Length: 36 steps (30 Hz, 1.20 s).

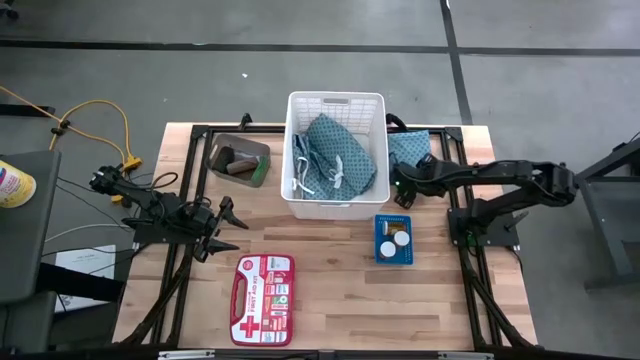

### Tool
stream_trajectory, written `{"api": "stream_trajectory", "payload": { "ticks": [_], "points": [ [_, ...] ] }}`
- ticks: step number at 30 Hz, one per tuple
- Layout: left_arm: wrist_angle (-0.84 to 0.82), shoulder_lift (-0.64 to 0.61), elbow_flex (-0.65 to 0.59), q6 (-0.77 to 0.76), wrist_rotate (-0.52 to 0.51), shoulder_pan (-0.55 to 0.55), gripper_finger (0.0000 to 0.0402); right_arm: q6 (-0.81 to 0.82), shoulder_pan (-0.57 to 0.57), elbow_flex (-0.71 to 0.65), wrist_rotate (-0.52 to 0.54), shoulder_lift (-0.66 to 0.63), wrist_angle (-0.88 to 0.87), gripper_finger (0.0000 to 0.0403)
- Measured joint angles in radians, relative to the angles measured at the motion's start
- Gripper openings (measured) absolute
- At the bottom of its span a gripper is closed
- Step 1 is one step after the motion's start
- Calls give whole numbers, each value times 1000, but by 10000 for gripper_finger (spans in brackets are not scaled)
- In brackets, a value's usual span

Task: Pick & place medical supplies in basket/bin
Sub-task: Put the patient gown into the large white bin

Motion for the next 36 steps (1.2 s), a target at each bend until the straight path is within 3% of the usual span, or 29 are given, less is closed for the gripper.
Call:
{"api": "stream_trajectory", "payload": {
  "ticks": [21, 36],
  "points": [
    [0, 0, 0, 0, -5, 0, 281, 45, 0, 3, 0, 132, 10, 279],
    [0, 0, 0, 0, -3, 0, 281, 45, -43, 3, -38, 134, 7, 155]
  ]
}}
